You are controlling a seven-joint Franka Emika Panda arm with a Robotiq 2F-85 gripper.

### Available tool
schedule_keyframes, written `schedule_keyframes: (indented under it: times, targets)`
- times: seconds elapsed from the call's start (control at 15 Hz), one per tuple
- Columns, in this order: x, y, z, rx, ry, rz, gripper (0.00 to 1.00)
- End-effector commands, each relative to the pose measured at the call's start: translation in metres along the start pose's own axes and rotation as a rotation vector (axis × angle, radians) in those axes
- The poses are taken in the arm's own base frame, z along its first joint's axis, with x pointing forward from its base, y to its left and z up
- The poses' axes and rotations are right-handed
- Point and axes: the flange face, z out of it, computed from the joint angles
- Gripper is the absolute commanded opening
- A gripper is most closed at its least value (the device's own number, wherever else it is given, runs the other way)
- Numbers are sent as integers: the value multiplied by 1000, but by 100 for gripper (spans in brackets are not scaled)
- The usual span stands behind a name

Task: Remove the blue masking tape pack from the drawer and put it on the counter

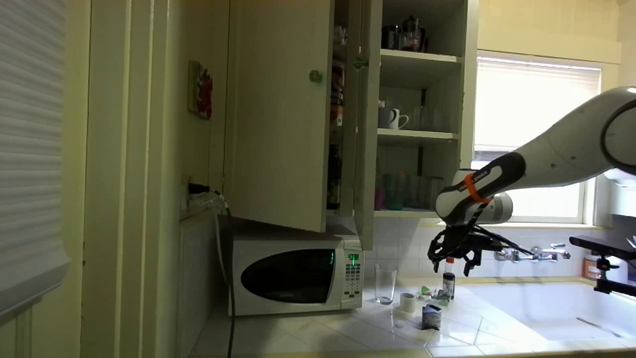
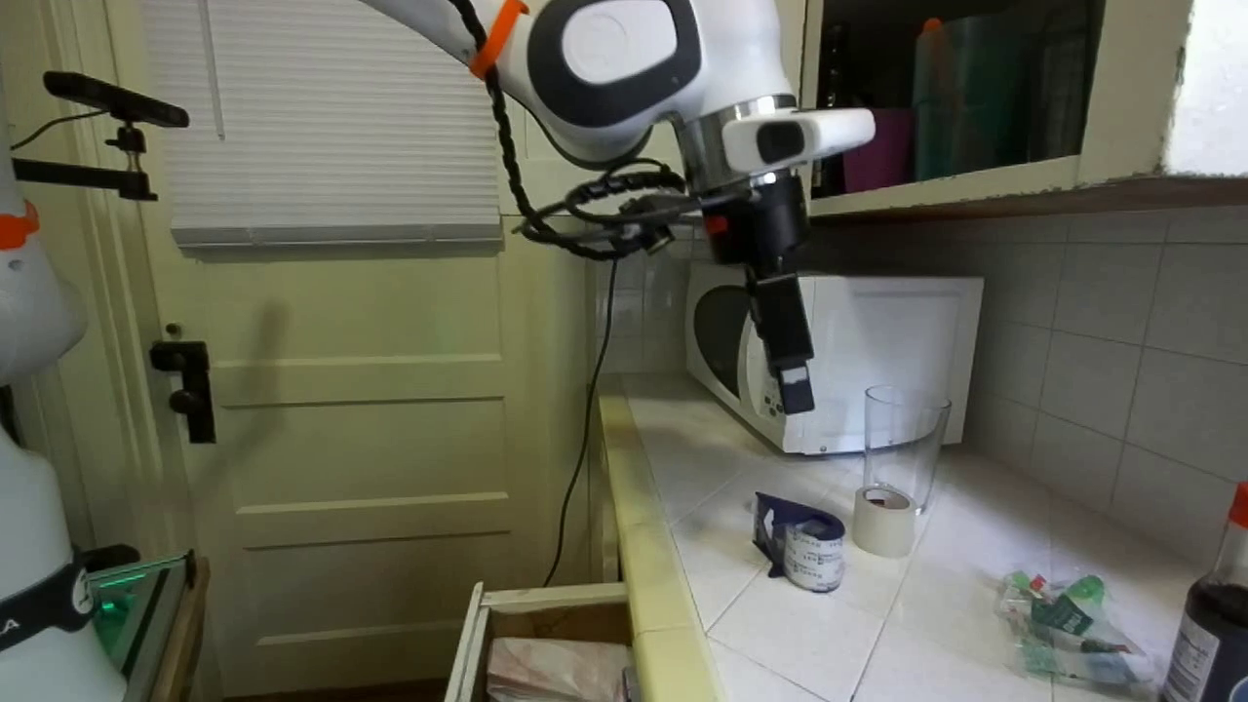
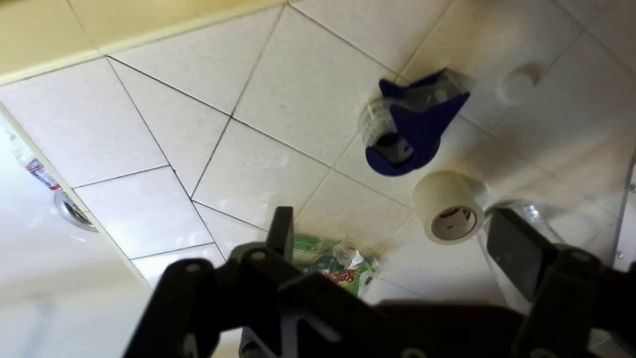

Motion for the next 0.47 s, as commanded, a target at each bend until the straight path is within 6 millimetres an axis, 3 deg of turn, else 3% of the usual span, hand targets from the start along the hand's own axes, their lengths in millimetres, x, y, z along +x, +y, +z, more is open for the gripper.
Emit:
schedule_keyframes:
  times: [0.0,0.27,0.33,0.4]
  targets:
    - [-59,29,-28,64,-118,-157,100]
    - [-88,78,-69,95,-100,-222,100]
    - [-63,57,-52,66,-125,-197,100]
    - [-69,69,-62,77,-108,-202,100]
